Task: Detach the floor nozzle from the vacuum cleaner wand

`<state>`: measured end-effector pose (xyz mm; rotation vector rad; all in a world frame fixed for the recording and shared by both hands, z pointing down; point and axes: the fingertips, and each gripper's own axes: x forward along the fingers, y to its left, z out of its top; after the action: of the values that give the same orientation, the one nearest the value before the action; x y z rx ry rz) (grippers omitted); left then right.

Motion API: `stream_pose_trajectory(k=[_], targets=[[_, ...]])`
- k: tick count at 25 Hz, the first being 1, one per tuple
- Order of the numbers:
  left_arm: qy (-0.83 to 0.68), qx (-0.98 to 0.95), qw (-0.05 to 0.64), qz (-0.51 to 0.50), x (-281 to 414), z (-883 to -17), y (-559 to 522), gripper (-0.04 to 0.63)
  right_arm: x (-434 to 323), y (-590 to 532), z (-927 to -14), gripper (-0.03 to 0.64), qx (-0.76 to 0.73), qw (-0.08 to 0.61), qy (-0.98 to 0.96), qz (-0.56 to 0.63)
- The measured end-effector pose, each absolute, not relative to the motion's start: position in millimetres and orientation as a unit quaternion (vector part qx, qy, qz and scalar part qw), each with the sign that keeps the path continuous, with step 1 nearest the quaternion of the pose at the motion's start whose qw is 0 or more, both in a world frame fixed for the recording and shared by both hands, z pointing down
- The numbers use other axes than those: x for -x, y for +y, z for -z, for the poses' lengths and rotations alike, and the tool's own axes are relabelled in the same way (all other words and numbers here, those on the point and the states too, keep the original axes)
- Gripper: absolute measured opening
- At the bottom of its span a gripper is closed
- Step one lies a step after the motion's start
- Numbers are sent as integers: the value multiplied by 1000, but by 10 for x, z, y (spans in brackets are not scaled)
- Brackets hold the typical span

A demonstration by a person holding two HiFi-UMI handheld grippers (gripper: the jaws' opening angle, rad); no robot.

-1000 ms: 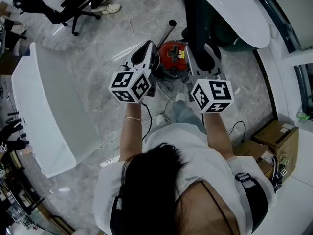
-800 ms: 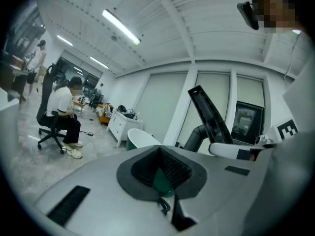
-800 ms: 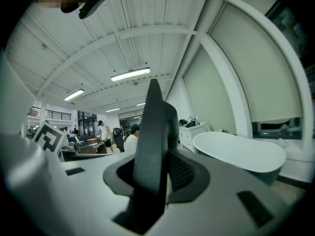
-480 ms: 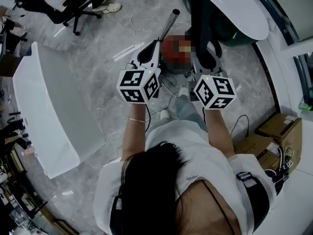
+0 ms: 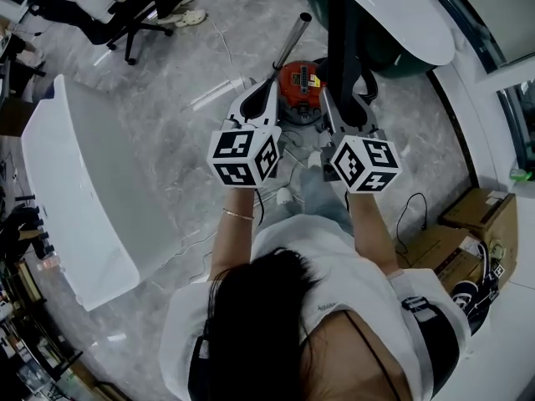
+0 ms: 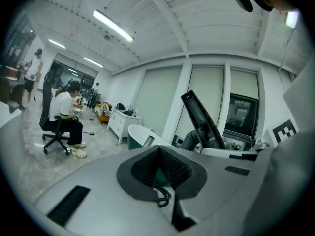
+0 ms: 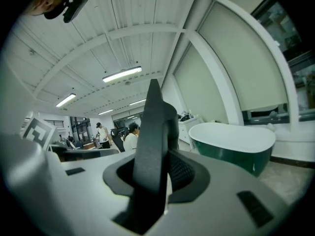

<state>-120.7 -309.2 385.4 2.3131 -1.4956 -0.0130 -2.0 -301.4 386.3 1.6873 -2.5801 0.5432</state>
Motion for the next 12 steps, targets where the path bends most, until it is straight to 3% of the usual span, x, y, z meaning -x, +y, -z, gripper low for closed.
stream_pose_trajectory(k=[12], targets=[[-551, -805, 222, 2, 1289, -4008, -2947, 3, 92, -2922, -3969, 129, -537, 30, -824, -177]])
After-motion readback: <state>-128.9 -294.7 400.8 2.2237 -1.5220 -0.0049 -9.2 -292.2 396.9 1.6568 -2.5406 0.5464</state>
